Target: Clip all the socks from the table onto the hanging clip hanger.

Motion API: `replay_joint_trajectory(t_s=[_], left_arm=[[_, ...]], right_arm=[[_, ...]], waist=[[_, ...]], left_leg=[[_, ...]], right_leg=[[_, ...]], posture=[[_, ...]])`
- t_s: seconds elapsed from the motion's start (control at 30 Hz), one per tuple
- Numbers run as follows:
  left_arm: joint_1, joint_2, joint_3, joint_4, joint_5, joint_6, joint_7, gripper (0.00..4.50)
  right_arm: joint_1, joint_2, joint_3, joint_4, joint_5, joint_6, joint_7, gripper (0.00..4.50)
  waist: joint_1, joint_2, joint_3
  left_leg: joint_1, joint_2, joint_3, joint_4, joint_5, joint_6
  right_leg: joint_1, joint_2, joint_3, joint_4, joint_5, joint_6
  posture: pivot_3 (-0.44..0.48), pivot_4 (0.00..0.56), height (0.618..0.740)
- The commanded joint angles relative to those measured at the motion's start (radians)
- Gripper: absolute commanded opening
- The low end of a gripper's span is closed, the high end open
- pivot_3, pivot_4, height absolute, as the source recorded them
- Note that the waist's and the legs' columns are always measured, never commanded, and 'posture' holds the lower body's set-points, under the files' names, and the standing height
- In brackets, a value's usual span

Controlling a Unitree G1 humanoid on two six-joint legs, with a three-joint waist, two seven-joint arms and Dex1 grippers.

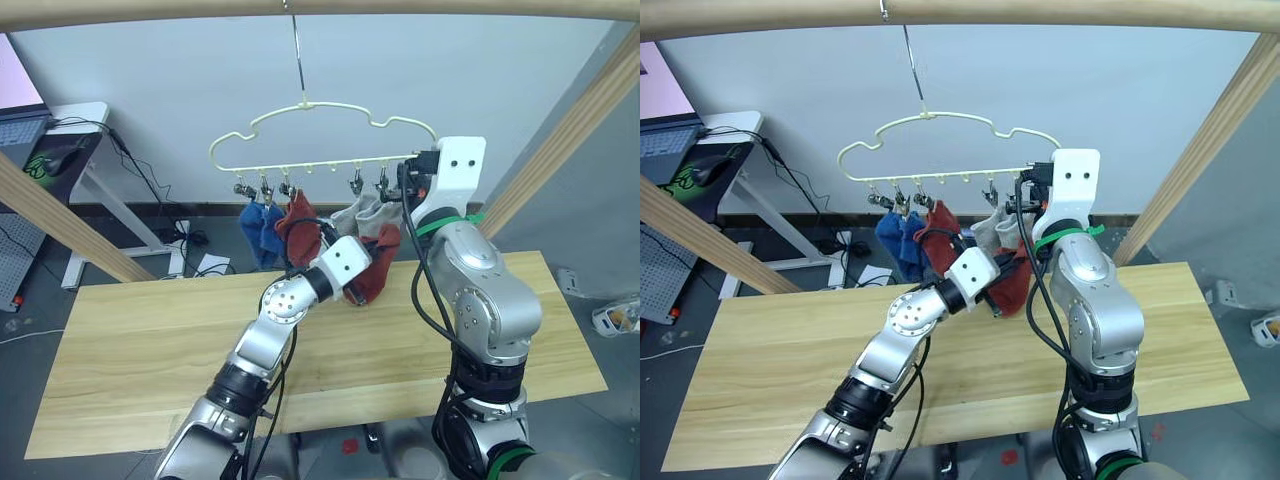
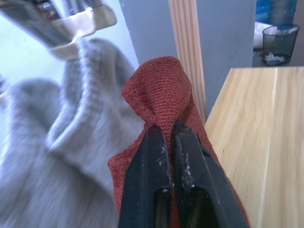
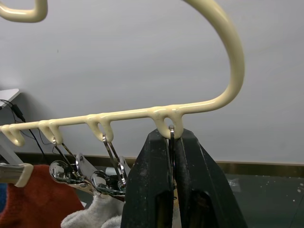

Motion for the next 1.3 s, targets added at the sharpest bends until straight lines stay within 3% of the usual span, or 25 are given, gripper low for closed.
replay_joint_trajectory(t_s=[0.03, 0.43, 0.93, 1.3], left_arm=[[-0.045, -0.049, -0.005, 0.031, 0.011, -0.034, 0.035, 0.04], [-0.124, -0.097, 0.018, 0.146, 0.057, -0.090, 0.143, 0.04], [-0.086, -0.062, 0.030, 0.174, 0.054, -0.230, 0.149, 0.04], [-0.092, -0.089, 0.047, 0.187, 0.038, -0.294, 0.165, 0.04]], right_arm=[[-0.035, 0.002, 0.009, -0.073, 0.017, 0.008, 0.003, 0.00], [-0.042, -0.016, 0.019, -0.087, 0.015, 0.050, 0.014, 0.00], [-0.038, -0.073, 0.048, -0.074, -0.010, -0.013, 0.014, 0.00], [-0.030, -0.066, 0.044, -0.066, -0.002, 0.001, 0.018, 0.00]], waist=[[-0.001, 0.000, 0.000], [-0.006, 0.000, 0.000], [-0.014, 0.000, 0.000], [-0.024, 0.000, 0.000]], left_leg=[[0.000, 0.000, 0.000, 0.000, 0.000, 0.000], [0.000, 0.000, 0.000, 0.000, 0.000, 0.000], [0.000, 0.000, 0.000, 0.000, 0.000, 0.000], [0.000, 0.000, 0.000, 0.000, 0.000, 0.000]], right_leg=[[0.000, 0.000, 0.000, 0.000, 0.000, 0.000], [0.000, 0.000, 0.000, 0.000, -0.001, 0.001], [0.000, 0.000, 0.000, 0.000, 0.000, 0.001], [0.000, 0.000, 0.000, 0.000, 0.000, 0.001]], posture=[[-0.240, 0.266, 0.736], [-0.248, 0.259, 0.736], [-0.250, 0.260, 0.736], [-0.246, 0.261, 0.736]])
